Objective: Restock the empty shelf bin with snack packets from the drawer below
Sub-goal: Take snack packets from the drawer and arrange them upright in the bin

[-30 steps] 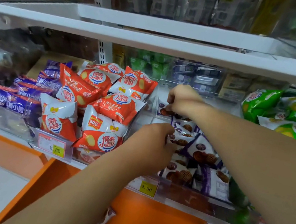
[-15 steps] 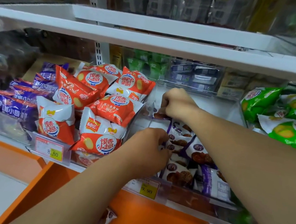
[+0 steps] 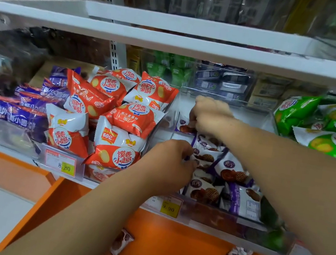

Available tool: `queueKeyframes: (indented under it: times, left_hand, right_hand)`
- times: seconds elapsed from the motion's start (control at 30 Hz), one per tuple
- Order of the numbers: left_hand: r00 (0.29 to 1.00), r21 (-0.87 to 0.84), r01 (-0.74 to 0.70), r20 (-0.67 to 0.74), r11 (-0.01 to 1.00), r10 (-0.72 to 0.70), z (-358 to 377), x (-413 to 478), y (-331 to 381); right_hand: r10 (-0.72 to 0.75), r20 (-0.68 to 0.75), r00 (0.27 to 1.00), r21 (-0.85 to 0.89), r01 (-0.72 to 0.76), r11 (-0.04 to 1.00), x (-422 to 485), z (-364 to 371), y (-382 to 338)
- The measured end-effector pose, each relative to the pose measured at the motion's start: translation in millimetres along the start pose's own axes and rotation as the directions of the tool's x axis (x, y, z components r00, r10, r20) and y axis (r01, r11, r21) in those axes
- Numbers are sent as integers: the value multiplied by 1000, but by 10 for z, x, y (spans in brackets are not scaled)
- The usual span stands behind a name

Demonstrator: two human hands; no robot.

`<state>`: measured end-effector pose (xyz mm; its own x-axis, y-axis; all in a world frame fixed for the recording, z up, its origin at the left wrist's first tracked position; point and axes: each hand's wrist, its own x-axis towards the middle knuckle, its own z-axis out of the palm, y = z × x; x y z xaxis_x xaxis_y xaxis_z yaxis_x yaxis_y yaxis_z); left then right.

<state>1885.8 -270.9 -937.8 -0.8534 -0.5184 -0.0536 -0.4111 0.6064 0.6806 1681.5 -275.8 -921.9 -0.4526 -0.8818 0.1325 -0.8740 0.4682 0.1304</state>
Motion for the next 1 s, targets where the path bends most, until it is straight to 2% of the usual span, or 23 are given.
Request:
queueKeyframes:
  times: [0.07, 0.23, 0.3, 0.37, 0.47, 0.57, 0.77, 0.87, 1.0]
  left_hand:
    - [1000, 37, -19, -7, 999, 20, -35, -58, 63]
    - [989, 38, -101, -105, 994, 105, -200, -348, 293]
    - [976, 86, -150, -148, 985, 162, -248, -514, 341]
    - [967, 170, -163, -170, 972, 192, -235, -663, 320]
    - [979, 237, -98, -151, 966, 137, -144, -697, 289]
    - [998, 256, -16, -62, 966, 32, -32, -534, 365]
    - [987, 130, 157, 27, 979, -161, 99, -246, 346]
    - [984, 149, 149, 73, 978, -161, 117, -169, 317]
    - [979, -12, 136, 157, 991, -133, -42, -158, 252]
  right_hand:
    - [-2, 30, 1000, 26, 1, 1000, -81, -198, 59]
    - [-19, 1, 1000, 276, 18, 961, -648, -805, 32]
    - [-37, -5, 999, 310, 36, 950, -966, -962, -13]
    - [-32, 63, 997, 310, 11, 951, -1262, -993, -32]
    - [17, 232, 973, 197, -64, 978, -1571, -871, 5]
    - [75, 286, 955, 133, -117, 984, -1728, -690, 74]
    - [115, 152, 982, 101, -131, 986, -1698, -400, 108]
    - [145, 126, 981, 114, -160, 981, -1633, -343, 132]
    - [188, 129, 974, 275, -217, 937, -1569, -449, 235]
